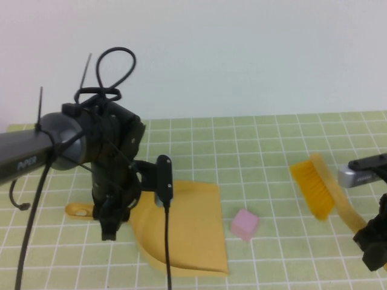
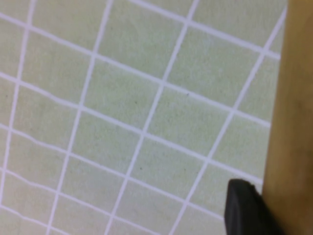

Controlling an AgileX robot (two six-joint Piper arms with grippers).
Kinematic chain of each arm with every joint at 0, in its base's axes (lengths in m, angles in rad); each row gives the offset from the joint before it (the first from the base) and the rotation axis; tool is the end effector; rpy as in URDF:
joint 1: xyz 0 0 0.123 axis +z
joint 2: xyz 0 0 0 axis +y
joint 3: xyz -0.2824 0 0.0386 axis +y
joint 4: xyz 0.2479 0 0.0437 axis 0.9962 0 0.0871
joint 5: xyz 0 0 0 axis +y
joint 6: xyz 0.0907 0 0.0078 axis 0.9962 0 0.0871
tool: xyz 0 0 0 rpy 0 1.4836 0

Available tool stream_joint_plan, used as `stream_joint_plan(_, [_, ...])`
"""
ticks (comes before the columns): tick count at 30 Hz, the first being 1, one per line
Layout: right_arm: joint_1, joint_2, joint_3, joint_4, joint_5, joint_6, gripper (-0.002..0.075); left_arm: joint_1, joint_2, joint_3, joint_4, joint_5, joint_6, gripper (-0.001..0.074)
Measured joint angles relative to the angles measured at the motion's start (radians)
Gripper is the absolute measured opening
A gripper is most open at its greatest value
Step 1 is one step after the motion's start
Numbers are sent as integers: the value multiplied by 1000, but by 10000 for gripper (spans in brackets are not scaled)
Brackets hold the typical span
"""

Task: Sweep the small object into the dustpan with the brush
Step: Pick up the dustpan from the table, then sweep the small ball

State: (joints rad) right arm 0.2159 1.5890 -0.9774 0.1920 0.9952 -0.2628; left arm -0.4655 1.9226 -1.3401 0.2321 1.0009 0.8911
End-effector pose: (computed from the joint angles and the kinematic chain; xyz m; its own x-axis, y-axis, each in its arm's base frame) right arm 0.2675 0.0736 0.2084 -0.9284 -0.3620 -0.0840 -0.3709 0.9167 0.1485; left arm 0.3406 -0.1513 0.1859 -0.1055 0.9873 0.1186 0.9809 0.0838 0.1753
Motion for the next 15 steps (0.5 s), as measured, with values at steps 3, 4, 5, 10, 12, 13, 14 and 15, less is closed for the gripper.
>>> stream_joint_plan(3, [2,43,0,9,4,10,169,-39,0,0,12,-2,-29,219])
stream_joint_plan(4, [10,58,0,17,4,10,169,-54,0,0,17,-5,-30,219])
stream_joint_plan(5, [19,72,0,24,4,12,169,-64,0,0,18,-10,-30,219])
stream_joint_plan(10, [108,145,0,37,-10,37,169,-95,0,0,42,-64,-91,219])
stream_joint_plan(12, [148,162,0,56,-45,54,168,-96,0,0,45,-75,-106,219])
stream_joint_plan(13, [168,169,-1,72,-59,55,168,-96,0,0,46,-75,-107,219])
stream_joint_plan(14, [185,170,-1,85,-67,55,168,-96,0,0,46,-75,-107,219])
stream_joint_plan(15, [206,170,-1,100,-72,56,168,-96,0,0,46,-75,-107,219])
